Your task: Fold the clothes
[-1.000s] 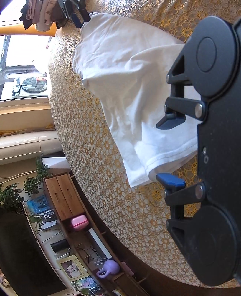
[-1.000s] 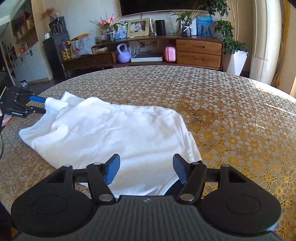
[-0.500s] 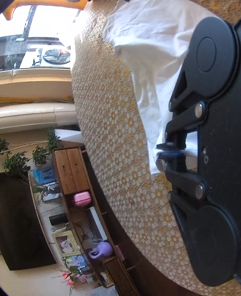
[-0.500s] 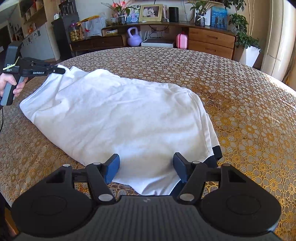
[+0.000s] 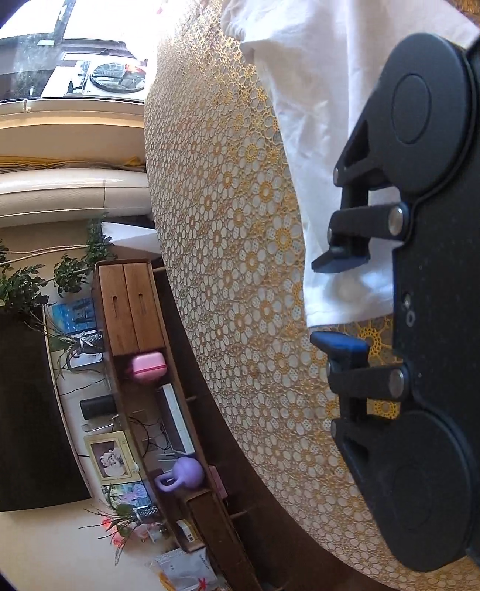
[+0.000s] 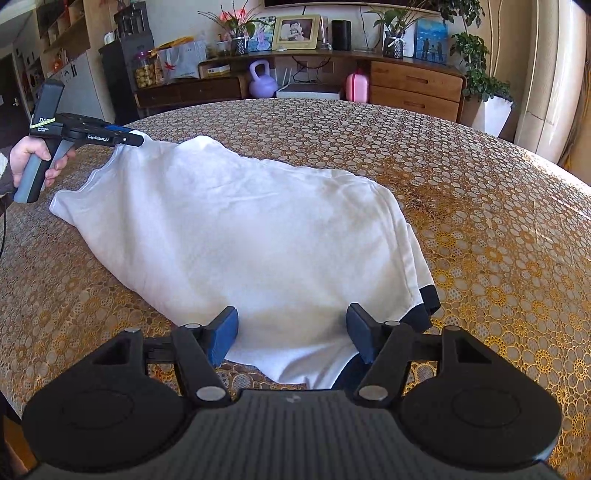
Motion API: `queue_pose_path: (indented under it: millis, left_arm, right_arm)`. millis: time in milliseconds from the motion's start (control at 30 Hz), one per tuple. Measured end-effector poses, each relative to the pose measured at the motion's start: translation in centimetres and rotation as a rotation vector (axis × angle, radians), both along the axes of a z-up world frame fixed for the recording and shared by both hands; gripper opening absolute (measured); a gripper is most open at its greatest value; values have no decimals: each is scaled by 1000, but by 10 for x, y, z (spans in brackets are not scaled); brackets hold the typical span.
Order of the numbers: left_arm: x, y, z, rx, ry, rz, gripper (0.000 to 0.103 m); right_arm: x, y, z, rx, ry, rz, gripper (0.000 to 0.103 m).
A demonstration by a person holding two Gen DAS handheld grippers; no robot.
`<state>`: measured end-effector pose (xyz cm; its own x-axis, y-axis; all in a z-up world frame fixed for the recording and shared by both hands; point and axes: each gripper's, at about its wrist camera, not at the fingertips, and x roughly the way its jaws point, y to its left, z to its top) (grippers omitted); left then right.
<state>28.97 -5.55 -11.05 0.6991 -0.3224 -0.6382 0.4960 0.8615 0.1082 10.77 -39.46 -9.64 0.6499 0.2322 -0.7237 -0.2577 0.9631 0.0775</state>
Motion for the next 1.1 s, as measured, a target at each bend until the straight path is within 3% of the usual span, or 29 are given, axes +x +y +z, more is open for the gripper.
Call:
queue_pose_path:
  millis: [100, 300, 500, 600, 867, 1000, 1067, 1100]
  left_arm:
    - [-16, 12, 10, -20, 21, -29, 103]
    - [-58, 43, 17, -101, 148, -119, 103]
    - [-90, 70, 3, -123, 259, -166, 103]
    - [-98, 80, -6, -208, 337, -190, 103]
    - [-101, 70, -11, -293, 333, -207, 103]
    - [-106, 62, -9, -273, 288, -228, 103]
    - [-110, 61, -8, -269, 287, -236, 103]
    - [-111, 62, -8, -265, 287, -239, 103]
  right_arm:
    - [1, -3, 3, 28, 4, -21, 65]
    - [-6, -4, 13, 28, 9, -21, 65]
    - [-19, -13, 24, -16, 9, -7, 65]
    - [-25, -19, 24, -25, 20, -17, 65]
    - [-23, -25, 14, -2, 59, -52, 65]
    - [-20, -30, 11, 86, 70, -76, 64]
    - [-16, -31, 9, 101, 79, -101, 44]
    - [-14, -32, 7, 114, 90, -112, 28]
